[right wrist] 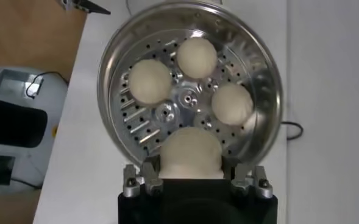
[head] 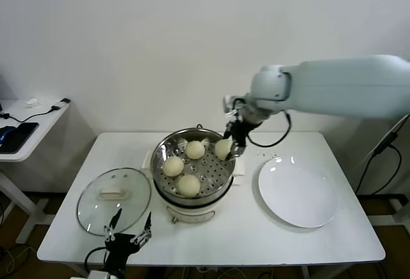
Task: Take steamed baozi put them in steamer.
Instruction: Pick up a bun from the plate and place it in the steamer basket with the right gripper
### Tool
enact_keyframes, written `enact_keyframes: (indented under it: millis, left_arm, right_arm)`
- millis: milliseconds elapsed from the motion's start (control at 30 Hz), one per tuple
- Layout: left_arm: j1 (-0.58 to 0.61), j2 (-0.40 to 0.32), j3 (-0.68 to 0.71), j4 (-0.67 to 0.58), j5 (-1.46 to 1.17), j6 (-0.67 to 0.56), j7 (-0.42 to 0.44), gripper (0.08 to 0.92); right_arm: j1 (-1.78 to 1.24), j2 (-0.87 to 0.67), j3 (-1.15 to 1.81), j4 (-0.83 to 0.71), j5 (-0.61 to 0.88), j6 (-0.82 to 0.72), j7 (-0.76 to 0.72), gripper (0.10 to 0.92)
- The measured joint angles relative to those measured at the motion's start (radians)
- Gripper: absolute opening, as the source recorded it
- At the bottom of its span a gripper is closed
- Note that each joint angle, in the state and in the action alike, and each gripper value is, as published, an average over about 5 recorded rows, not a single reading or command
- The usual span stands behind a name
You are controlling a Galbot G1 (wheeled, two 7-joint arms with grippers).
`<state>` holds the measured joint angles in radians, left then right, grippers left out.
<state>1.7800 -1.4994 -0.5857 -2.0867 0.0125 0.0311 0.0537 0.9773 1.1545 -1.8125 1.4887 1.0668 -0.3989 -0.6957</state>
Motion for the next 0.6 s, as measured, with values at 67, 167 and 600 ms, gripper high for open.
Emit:
enact_keyframes:
  millis: [67, 167, 600]
  left_arm:
    - [-0.001, -0.001, -0.001, 0.003, -0.001, 0.0, 0.0, 0.823]
    - [-0.003, -0.001, -0.001, 0.007, -0.002, 0.0, 0.0, 0.823]
    - [-0.018, 0.002, -0.004, 0.021, -0.012, 0.001, 0.0, 0.823]
  right_arm:
    - [-0.032, 0.025, 0.007, -0.019, -0.002, -0.007, 0.013, 0.653]
    - [-0.079, 0.053, 0.015, -0.048, -0.012, -0.015, 0.025, 0.653]
    - [-0.215, 0.093, 0.037, -0.142, -0.059, -0.019, 0.055, 0.657]
